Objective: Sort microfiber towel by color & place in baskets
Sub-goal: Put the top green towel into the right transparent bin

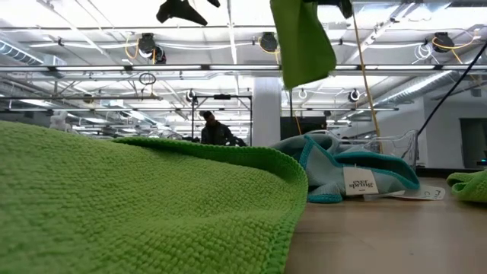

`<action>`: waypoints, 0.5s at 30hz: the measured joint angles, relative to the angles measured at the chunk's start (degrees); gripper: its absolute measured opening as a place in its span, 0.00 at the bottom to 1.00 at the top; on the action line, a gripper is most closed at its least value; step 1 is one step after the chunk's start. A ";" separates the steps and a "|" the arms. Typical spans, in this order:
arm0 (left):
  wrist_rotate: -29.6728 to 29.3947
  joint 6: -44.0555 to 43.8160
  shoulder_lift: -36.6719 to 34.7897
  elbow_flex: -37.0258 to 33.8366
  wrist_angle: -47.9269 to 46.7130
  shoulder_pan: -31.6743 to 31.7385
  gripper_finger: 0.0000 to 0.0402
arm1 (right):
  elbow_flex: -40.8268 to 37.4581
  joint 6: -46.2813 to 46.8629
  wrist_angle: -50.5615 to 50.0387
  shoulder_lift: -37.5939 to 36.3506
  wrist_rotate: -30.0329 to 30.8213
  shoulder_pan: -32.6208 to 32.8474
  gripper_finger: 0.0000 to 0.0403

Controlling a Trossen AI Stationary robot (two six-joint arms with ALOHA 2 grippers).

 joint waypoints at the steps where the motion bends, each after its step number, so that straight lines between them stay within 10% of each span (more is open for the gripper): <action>1: 0.18 0.22 0.00 0.00 0.00 0.00 0.66 | 0.68 1.31 0.01 0.07 1.26 -0.62 0.00; 15: 0.00 5.27 0.00 0.00 -0.02 0.11 0.66 | 2.42 13.51 -7.90 0.92 10.74 -9.47 0.00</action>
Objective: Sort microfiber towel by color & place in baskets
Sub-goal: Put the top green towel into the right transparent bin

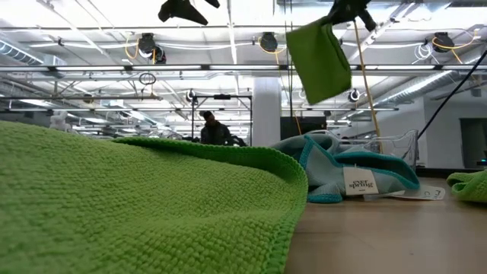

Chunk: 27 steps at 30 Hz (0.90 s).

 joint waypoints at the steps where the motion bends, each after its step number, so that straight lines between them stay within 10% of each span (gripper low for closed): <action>1: -0.13 0.33 0.00 0.00 0.00 0.21 0.66 | 0.00 -0.04 -0.92 0.01 -0.04 -0.31 0.00; 15: -0.07 -1.48 1.10 0.07 0.02 6.17 0.66 | 0.00 -13.06 -15.60 2.03 -0.02 -9.58 0.00; 27: -0.87 -7.77 1.07 0.07 -0.12 9.47 0.66 | -4.84 -8.96 -8.71 6.86 -3.58 -14.46 0.00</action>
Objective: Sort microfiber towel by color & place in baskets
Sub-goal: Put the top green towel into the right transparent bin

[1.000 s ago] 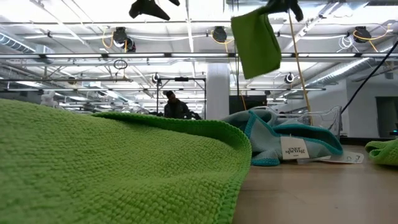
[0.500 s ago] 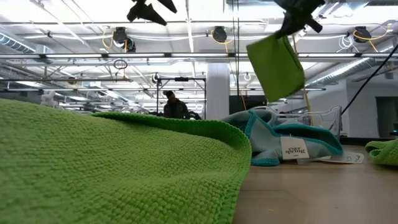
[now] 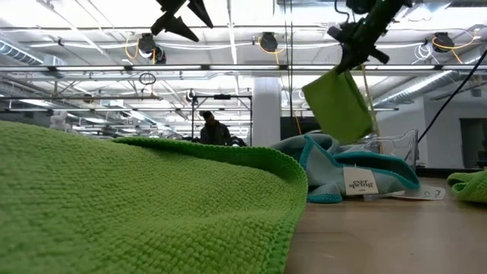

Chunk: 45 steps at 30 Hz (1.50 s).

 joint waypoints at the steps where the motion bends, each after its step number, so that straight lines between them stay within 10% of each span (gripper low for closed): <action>1: -0.03 -0.02 0.00 0.00 -0.01 0.01 0.66 | -0.48 0.30 0.12 -0.06 -0.39 -0.33 0.00; 45: 12.39 1.41 0.00 -0.02 0.67 1.93 0.66 | -6.39 0.56 -4.33 4.18 25.72 -0.46 0.00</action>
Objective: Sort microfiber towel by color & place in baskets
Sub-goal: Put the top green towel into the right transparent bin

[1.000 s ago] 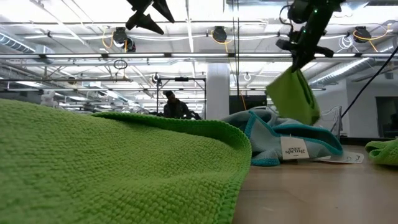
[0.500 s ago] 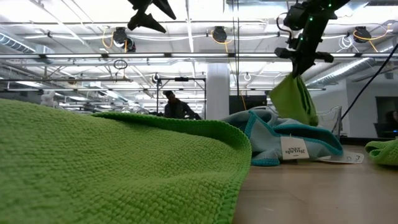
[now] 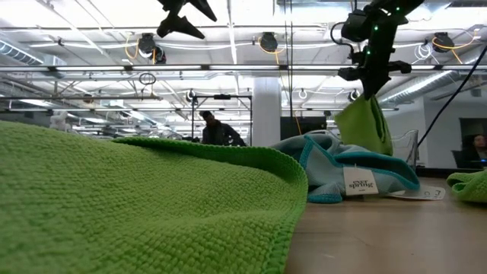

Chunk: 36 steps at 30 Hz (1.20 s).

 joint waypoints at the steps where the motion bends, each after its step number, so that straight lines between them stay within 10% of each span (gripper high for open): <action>1: 0.20 -0.34 0.00 0.00 0.04 -0.02 0.66 | 0.00 -0.59 -0.73 0.42 1.30 0.32 0.00; 21: 9.35 -0.65 0.00 -0.01 -0.20 -0.45 0.66 | 3.19 -7.00 -19.42 3.68 26.06 8.02 0.00; 36: 10.95 0.87 -0.09 -0.02 -0.20 -0.46 0.66 | 0.82 -0.36 -17.64 4.77 21.46 9.29 0.00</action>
